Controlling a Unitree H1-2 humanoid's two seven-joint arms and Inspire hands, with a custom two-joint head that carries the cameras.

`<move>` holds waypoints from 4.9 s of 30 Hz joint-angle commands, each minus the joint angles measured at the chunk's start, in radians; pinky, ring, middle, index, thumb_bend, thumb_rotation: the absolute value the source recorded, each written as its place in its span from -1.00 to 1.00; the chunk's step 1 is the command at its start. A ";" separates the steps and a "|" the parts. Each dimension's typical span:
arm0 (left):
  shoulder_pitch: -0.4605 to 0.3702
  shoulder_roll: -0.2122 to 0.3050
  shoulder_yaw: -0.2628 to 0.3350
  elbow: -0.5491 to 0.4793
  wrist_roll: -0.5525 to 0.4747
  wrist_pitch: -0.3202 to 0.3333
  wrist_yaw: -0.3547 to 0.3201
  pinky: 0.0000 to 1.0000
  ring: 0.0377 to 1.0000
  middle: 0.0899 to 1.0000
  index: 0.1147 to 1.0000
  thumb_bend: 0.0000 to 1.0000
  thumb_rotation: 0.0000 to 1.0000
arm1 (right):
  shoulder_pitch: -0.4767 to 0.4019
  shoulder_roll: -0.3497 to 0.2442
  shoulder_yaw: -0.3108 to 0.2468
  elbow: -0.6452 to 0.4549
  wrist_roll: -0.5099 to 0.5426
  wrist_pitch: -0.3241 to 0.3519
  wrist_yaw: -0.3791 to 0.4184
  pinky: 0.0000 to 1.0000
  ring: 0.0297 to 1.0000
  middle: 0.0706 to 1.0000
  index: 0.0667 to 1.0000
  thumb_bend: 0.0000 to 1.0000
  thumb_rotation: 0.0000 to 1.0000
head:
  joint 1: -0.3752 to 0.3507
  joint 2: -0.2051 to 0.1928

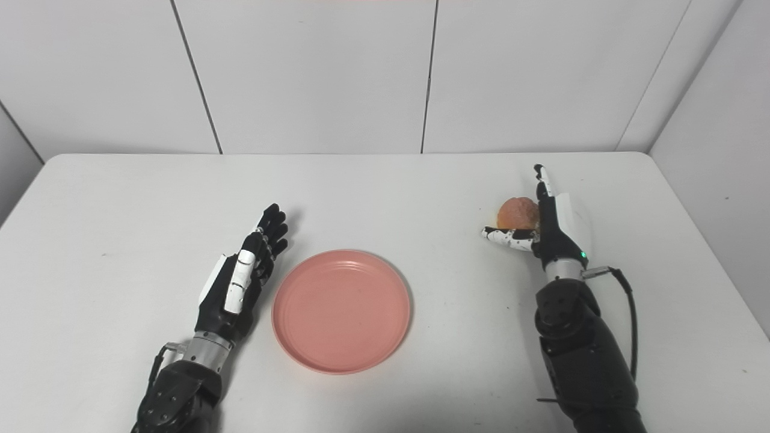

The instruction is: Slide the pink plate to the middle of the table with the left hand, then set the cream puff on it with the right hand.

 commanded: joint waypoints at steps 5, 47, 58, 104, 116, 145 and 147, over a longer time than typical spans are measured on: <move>0.060 0.016 0.005 0.031 0.001 0.005 -0.014 1.00 1.00 1.00 0.94 0.30 1.00 | -0.037 -0.025 -0.015 -0.001 0.019 -0.029 -0.013 0.22 0.47 0.62 0.62 0.16 -1.00 | 0.002 0.002; 0.066 -0.009 -0.003 0.003 0.018 0.027 0.004 1.00 1.00 0.99 0.91 0.26 1.00 | -0.011 -0.019 -0.012 -0.082 0.015 -0.121 -0.076 -0.65 -0.27 -0.11 -0.08 0.02 -1.00 | 0.045 0.011; 0.071 -0.027 -0.008 -0.012 0.037 0.033 0.022 1.00 1.00 0.99 0.92 0.22 1.00 | 0.018 0.013 0.021 -0.262 0.028 -0.120 -0.019 -0.50 -0.32 -0.15 -0.01 0.01 -1.00 | 0.089 0.021; 0.087 -0.070 -0.028 -0.050 0.102 0.054 0.063 0.98 0.97 0.98 0.92 0.30 1.00 | 0.149 0.172 0.285 -0.333 -0.030 -0.372 0.120 -0.10 -0.06 -0.03 -0.18 0.02 -1.00 | 0.176 0.044; 0.088 -0.087 -0.019 -0.052 0.094 0.054 0.079 1.00 0.99 1.00 0.95 0.31 0.97 | 0.151 0.183 0.320 -0.283 -0.043 -0.378 0.162 -0.19 -0.15 0.03 -0.16 0.02 -1.00 | 0.175 0.045; 0.080 -0.087 -0.019 -0.040 0.086 0.037 0.079 1.00 1.00 1.00 0.95 0.26 0.99 | 0.141 0.118 0.337 -0.242 -0.120 -0.499 0.168 0.24 0.40 0.42 -0.08 0.00 -0.77 | 0.177 0.043; 0.079 -0.085 -0.019 -0.040 0.088 0.038 0.079 1.00 1.00 1.00 0.96 0.27 1.00 | 0.140 0.112 0.337 -0.246 -0.122 -0.511 0.167 0.26 0.44 0.49 -0.08 0.00 -0.74 | 0.178 0.040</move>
